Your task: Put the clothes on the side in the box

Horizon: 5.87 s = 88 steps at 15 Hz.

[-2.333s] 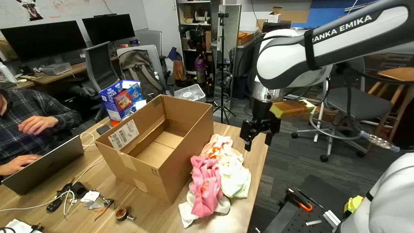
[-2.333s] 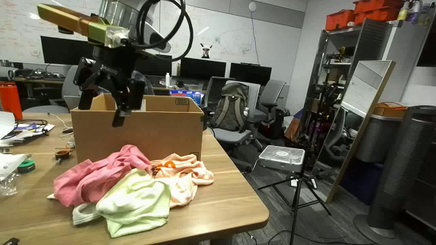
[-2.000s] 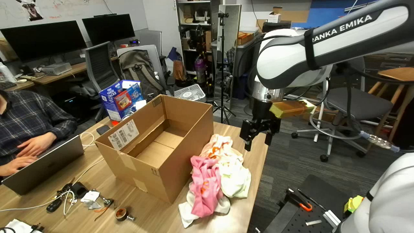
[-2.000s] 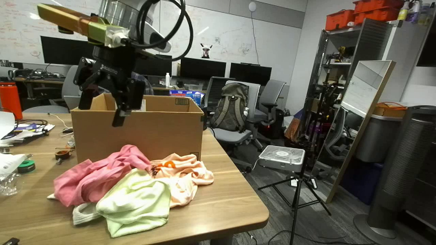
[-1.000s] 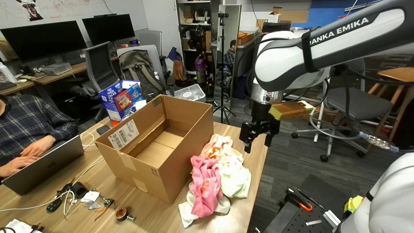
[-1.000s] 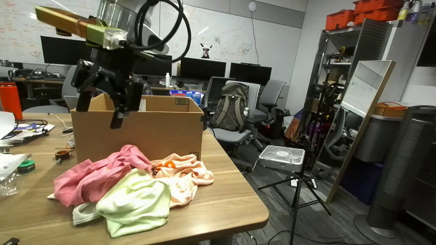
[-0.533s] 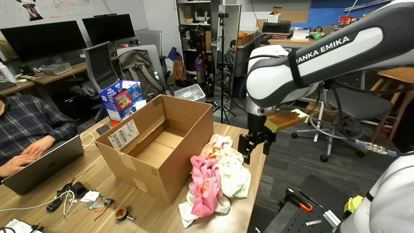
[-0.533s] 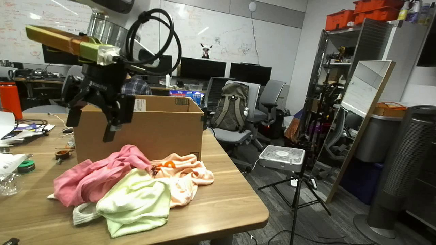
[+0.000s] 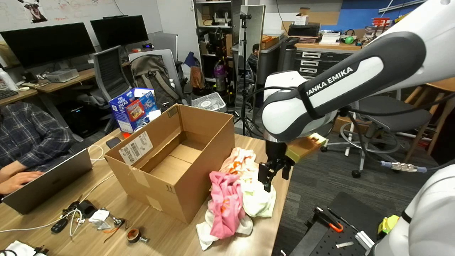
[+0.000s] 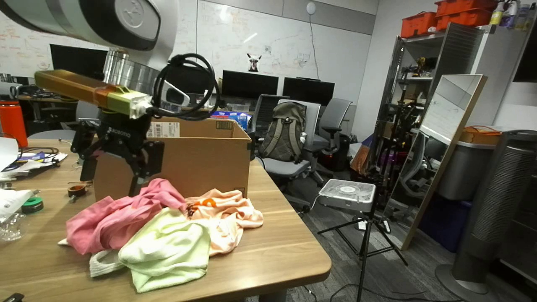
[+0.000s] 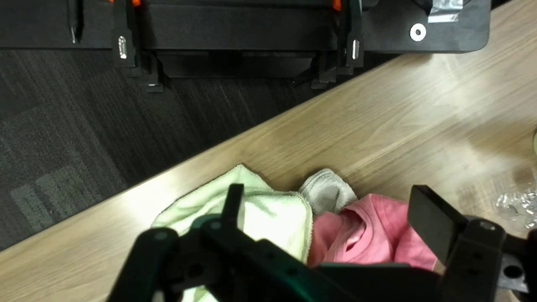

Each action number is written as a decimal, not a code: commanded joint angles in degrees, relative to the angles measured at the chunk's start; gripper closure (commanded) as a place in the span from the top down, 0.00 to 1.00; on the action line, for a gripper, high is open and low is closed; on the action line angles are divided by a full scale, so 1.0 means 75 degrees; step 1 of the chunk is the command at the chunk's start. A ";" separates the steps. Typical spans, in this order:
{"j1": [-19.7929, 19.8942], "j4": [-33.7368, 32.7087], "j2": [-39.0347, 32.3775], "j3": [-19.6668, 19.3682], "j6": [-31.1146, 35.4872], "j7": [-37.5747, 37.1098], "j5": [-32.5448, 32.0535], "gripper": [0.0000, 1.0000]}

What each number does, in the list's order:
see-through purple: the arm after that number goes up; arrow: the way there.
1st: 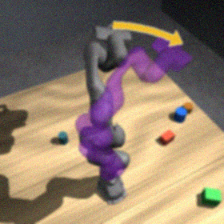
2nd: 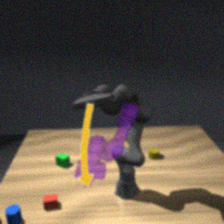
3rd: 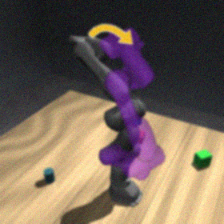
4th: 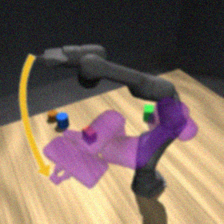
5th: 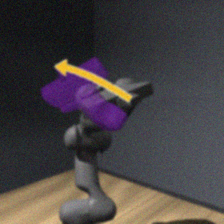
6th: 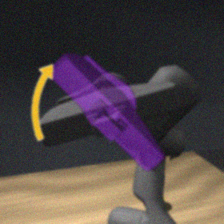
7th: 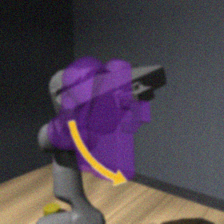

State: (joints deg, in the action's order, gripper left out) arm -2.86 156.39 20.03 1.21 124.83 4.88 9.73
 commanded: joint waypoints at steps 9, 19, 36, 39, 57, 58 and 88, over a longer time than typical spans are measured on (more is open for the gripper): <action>0.0376 -0.0170 -0.1171 0.0766 0.0887 -0.3445 -0.2556 1.00; 0.0125 -0.0609 -0.1604 0.0962 -0.0444 -0.4413 -0.2960 1.00; -0.0512 -0.1811 -0.3475 0.0955 0.0634 -0.1615 -0.1603 1.00; -0.0471 -0.1980 -0.3742 0.0999 0.0876 -0.0756 -0.0971 1.00; 0.0405 -0.2393 -0.4487 0.1652 0.3320 0.5266 0.3333 1.00; 0.0428 -0.2349 -0.4497 0.1639 0.3424 0.5438 0.3318 1.00; 0.1466 -0.1572 -0.4920 0.2109 0.5427 0.7610 0.3685 0.07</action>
State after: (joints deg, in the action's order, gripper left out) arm 6.49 143.36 -20.55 14.47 167.82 61.83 34.11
